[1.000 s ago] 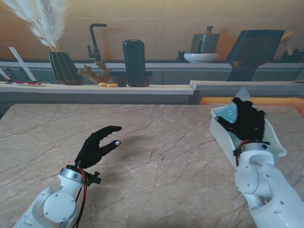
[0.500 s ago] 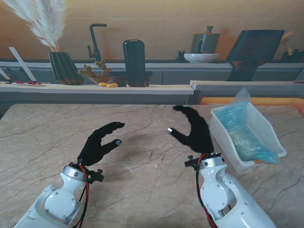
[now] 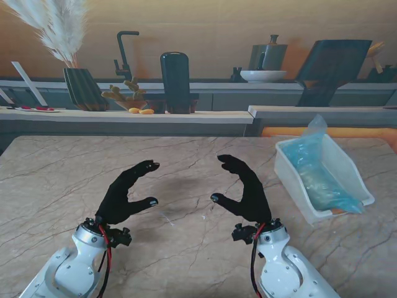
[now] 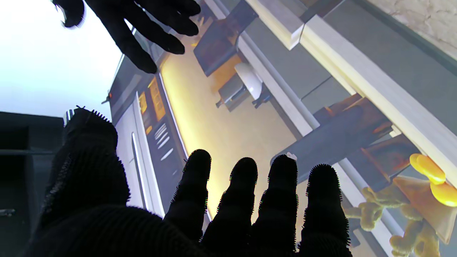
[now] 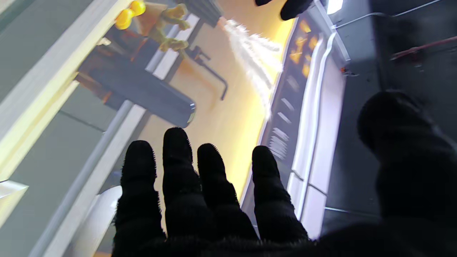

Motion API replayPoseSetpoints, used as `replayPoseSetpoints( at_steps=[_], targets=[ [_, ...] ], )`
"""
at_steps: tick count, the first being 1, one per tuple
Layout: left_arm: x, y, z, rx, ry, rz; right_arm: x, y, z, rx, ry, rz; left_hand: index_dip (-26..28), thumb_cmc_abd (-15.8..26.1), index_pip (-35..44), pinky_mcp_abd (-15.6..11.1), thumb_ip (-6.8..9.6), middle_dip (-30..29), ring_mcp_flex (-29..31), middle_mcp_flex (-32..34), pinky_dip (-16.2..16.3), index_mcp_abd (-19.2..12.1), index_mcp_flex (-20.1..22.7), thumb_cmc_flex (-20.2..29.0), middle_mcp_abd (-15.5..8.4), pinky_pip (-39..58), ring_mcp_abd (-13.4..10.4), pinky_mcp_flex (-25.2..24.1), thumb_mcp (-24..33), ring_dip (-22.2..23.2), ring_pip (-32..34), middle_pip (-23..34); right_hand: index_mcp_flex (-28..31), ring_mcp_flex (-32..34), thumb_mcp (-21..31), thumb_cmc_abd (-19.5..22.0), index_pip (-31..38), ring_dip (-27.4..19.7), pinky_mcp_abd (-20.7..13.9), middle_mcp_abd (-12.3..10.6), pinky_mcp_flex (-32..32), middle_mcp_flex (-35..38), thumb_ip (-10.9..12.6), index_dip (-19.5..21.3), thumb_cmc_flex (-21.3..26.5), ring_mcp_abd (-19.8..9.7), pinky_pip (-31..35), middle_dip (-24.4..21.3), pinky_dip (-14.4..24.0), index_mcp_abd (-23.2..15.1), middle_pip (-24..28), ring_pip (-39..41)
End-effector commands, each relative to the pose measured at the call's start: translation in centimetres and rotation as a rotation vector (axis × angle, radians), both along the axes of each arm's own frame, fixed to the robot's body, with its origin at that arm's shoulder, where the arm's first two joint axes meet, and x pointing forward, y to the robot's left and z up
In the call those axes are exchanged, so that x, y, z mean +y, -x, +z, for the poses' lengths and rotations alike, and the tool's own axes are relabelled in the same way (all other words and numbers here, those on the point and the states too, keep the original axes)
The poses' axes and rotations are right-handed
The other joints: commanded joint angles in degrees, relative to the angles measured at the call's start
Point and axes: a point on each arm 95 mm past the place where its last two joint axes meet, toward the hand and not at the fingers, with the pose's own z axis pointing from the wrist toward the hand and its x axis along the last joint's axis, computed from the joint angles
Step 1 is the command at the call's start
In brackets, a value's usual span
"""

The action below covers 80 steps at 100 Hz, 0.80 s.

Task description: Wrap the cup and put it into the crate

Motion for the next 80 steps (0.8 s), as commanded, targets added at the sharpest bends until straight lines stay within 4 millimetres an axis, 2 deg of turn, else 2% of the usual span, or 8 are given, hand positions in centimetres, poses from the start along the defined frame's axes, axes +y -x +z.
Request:
replayPoseSetpoints(
  at_steps=[1,15,26,35,49,80],
  targets=[
    [-0.4,0.7,0.1,-0.007,0.041,-0.002,0.1,0.8,0.0,-0.028,0.02,0.033,-0.65,-1.33,-1.63,-1.5,1.88,-0.28,-0.55,-0.9,0.65,-0.55,-1.17,-0.64,-1.27,-1.38,-1.66,0.48,0.43,-0.6,-0.92,-1.22,-1.6,-0.79,0.5,-1.46,-0.84,-0.86,-1.51,-2.46,-1.02,-0.33,-1.07,0.63,-1.95,-1.28,-1.46,-0.76,0.19,-2.84,-1.53,-1.57],
    [-0.6,1.2,0.7,-0.052,0.054,-0.017,-0.3,2.0,0.6,-0.112,0.065,0.053,-0.54,-0.75,-1.19,-0.12,1.8,-0.18,0.04,-0.27,1.14,-0.91,-0.75,-0.87,-1.37,-1.21,-1.4,0.82,0.43,-0.36,-0.47,-0.97,-1.65,0.23,0.67,0.14,-0.47,-0.74,-0.3,-3.04,-0.53,1.1,-1.06,0.72,-3.33,-1.21,-1.24,-0.98,1.17,-4.03,-2.97,-2.05],
    [-0.8,1.7,1.1,-0.069,0.036,-0.051,0.0,2.7,1.1,-0.157,0.036,0.056,-0.56,-0.03,-1.12,0.0,1.77,-0.25,0.19,-0.08,1.52,-1.29,-0.56,-0.68,-1.31,-1.07,-1.52,0.75,0.5,-0.34,-0.5,-1.09,0.67,1.57,0.55,-1.48,-0.12,-0.12,0.18,-2.44,-0.01,3.24,-1.03,0.43,-1.71,-1.04,-0.94,-0.94,1.8,-4.18,-4.27,-1.73],
    [-1.0,2.2,1.3,-0.074,0.007,-0.068,0.2,3.0,1.3,-0.169,0.033,0.091,-0.63,0.4,-1.16,0.13,1.72,-0.33,0.43,0.21,1.78,-1.11,-0.23,-0.51,-1.18,-1.01,-1.26,0.84,0.39,-0.39,-0.61,-1.19,1.3,1.72,0.51,-1.12,-0.27,0.0,0.21,-2.34,-0.08,3.69,-1.01,0.2,-1.67,-1.31,-1.06,-0.89,1.9,-4.27,-4.73,-1.85],
    [-1.1,2.8,1.4,-0.079,-0.031,-0.061,0.6,2.8,1.3,-0.149,0.031,0.141,-0.82,0.85,-1.45,0.2,1.64,-0.43,0.87,0.63,2.05,-1.21,-0.1,-0.05,-1.14,-0.88,-0.92,1.22,0.23,-0.38,-0.55,-1.31,1.89,2.0,0.32,-0.47,-0.47,0.26,0.05,-2.36,-0.17,4.22,-0.99,-0.01,-1.55,-1.53,-1.16,-0.78,2.09,-4.61,-5.41,-1.85],
    [-0.7,2.9,1.5,-0.067,-0.023,-0.035,0.2,2.0,1.3,-0.136,0.016,0.098,-0.85,0.71,-1.43,0.18,1.6,-0.38,1.31,1.34,2.32,-1.3,0.48,0.41,-0.87,-0.76,-0.96,1.34,0.03,-0.28,-0.4,-1.25,3.29,2.9,-0.07,0.48,0.0,1.01,0.17,-2.33,0.23,5.35,-0.76,0.13,-1.29,-1.59,-1.0,-0.02,2.56,-4.59,-5.25,-1.27]
  ],
)
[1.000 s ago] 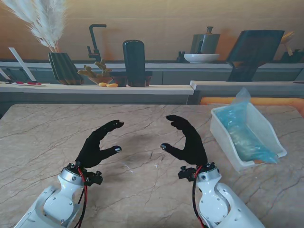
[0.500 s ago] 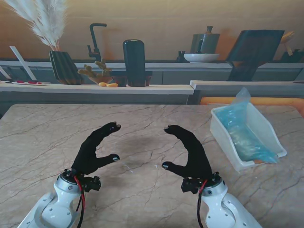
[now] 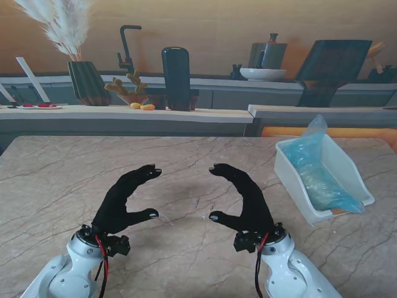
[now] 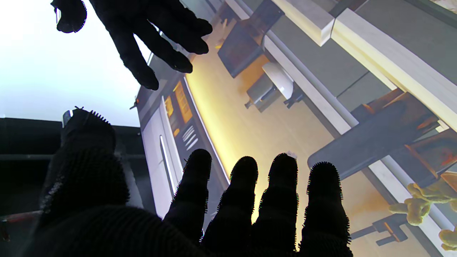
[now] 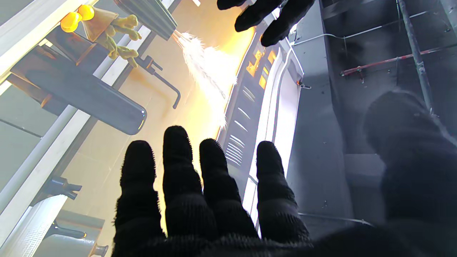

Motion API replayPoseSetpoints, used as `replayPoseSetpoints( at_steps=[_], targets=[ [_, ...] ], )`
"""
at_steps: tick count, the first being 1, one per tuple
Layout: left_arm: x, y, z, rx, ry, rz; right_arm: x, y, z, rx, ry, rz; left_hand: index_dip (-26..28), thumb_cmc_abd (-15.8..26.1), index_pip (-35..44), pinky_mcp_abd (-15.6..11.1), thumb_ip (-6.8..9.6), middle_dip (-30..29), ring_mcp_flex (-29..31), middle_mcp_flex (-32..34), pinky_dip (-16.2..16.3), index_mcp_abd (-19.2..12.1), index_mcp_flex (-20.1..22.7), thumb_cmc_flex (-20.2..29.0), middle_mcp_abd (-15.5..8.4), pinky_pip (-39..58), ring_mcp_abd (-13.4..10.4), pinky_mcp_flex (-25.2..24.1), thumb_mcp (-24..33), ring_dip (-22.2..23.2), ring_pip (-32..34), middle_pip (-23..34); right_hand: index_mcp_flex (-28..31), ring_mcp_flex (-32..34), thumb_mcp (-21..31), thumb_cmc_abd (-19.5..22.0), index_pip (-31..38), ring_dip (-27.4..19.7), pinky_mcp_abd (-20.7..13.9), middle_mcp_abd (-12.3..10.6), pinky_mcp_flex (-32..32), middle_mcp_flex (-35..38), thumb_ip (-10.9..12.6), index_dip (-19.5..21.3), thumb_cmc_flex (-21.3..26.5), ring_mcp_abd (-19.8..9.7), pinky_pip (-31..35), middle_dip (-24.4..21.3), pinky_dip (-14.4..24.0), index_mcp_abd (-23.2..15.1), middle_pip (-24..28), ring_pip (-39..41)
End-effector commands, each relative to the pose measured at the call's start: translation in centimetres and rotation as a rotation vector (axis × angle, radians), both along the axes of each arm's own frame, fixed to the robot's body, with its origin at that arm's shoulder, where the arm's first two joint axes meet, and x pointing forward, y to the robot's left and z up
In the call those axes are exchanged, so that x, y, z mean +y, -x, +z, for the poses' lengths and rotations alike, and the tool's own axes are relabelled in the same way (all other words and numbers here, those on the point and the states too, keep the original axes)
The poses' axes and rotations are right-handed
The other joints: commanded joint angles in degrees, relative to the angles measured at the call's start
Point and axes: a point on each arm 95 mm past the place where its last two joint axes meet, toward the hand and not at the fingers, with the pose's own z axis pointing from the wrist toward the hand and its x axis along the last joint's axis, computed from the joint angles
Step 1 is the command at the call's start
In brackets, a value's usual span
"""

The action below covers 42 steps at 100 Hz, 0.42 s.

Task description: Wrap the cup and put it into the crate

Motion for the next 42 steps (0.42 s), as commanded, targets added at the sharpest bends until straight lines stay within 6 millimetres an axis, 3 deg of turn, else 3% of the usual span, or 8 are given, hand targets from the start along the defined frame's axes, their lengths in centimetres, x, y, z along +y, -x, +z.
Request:
replayPoseSetpoints(
  at_steps=[1,42],
  targets=[
    [-0.02,0.24,-0.15,0.016,-0.004,0.014,0.05,-0.04,0.08,0.002,-0.014,-0.003,-0.85,0.71,-1.42,0.1,1.6,-0.37,0.55,0.75,0.97,-1.32,0.36,0.82,-0.8,-0.51,-0.94,0.03,0.02,-0.25,-0.36,-1.23,0.84,1.72,0.33,0.58,-0.08,0.71,-0.03,-0.68,0.2,0.6,-0.74,-0.08,-0.02,-1.39,-0.77,0.62,1.23,-1.51,-0.84,-0.49],
    [-0.21,0.47,-0.21,0.034,-0.045,0.053,-0.1,-0.42,0.05,0.022,-0.008,-0.003,-0.68,1.69,-1.13,-0.07,1.52,-0.17,1.22,1.73,1.26,-1.54,1.06,1.47,-0.84,0.41,-0.86,0.14,-0.13,-0.03,0.09,-1.0,1.59,2.01,-0.45,2.19,-0.22,1.06,0.13,-0.44,0.42,1.14,-0.48,-0.15,0.33,-1.14,-0.81,0.95,1.52,-1.61,-0.95,-0.36]
  ],
)
